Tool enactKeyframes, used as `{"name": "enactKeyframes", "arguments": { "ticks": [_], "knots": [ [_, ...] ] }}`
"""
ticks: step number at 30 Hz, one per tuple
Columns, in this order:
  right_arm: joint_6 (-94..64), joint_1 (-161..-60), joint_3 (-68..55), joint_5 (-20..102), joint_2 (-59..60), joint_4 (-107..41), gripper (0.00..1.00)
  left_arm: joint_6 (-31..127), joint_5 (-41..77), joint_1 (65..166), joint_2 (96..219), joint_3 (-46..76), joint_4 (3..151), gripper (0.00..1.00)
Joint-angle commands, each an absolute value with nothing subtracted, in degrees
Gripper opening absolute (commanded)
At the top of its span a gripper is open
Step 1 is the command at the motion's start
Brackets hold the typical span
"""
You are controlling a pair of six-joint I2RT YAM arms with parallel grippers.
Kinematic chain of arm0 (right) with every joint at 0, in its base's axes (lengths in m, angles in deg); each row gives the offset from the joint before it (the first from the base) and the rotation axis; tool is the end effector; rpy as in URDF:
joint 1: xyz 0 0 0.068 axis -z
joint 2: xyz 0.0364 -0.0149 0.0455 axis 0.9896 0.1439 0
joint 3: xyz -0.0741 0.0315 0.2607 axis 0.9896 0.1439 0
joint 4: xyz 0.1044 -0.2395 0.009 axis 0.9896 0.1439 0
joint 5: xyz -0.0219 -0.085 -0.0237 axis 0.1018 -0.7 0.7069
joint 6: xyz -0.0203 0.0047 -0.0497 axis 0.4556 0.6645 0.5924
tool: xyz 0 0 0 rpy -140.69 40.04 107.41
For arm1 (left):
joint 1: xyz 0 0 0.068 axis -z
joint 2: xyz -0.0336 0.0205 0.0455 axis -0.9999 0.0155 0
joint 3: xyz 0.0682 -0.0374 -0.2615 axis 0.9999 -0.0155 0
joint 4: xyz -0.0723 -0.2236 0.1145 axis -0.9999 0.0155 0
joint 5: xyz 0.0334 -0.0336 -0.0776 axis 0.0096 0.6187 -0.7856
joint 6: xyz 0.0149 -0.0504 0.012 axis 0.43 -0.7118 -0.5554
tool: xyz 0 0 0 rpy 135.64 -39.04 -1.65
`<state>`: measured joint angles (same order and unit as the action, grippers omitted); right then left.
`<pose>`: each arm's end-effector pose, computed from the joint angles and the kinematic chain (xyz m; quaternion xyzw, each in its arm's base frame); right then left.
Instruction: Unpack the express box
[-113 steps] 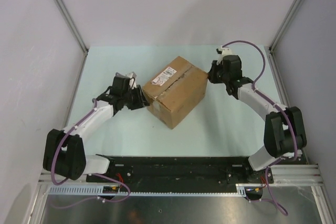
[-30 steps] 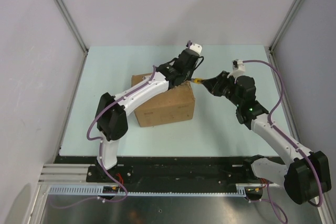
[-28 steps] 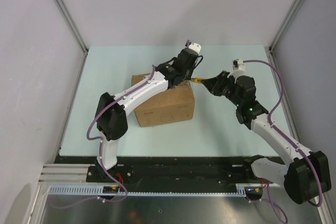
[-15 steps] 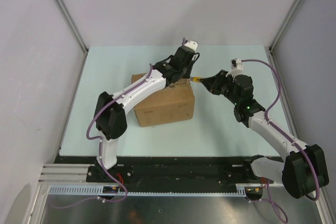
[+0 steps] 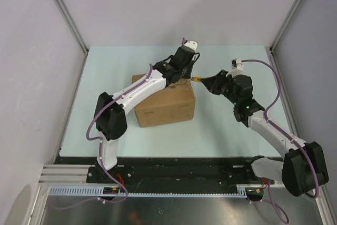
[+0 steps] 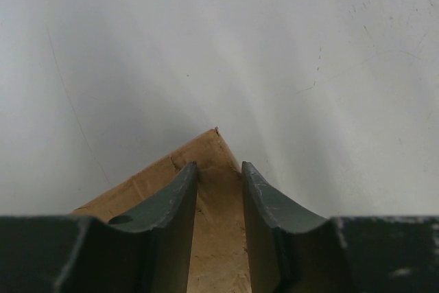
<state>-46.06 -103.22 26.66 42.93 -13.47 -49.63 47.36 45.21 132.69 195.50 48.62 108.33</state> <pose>0.2525 0.1060 0.2923 0.0514 0.7555 0.3774 0.5330 0.3425 -0.3098 0.3179 0.1648 0.8702 -0.0765 0.4581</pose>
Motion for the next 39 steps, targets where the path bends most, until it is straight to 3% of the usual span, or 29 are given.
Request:
{"name": "enactKeyframes", "arguments": {
  "ticks": [1, 28, 39],
  "knots": [
    [-46.4, -103.08, 26.47, 43.32, -12.95, -53.97, 0.0, 44.98, 43.75, 132.18, 193.37, 47.89, 111.51, 0.36],
    [-46.4, -105.1, 25.94, 41.39, -12.86, -52.56, 0.0, 44.1, 44.18, 132.18, 192.66, 46.84, 111.69, 0.36],
    [-45.17, -106.16, 25.68, 42.35, -15.4, -45.28, 0.0, 41.64, 45.94, 132.18, 194.07, 46.92, 114.14, 0.31]
  ]
}}
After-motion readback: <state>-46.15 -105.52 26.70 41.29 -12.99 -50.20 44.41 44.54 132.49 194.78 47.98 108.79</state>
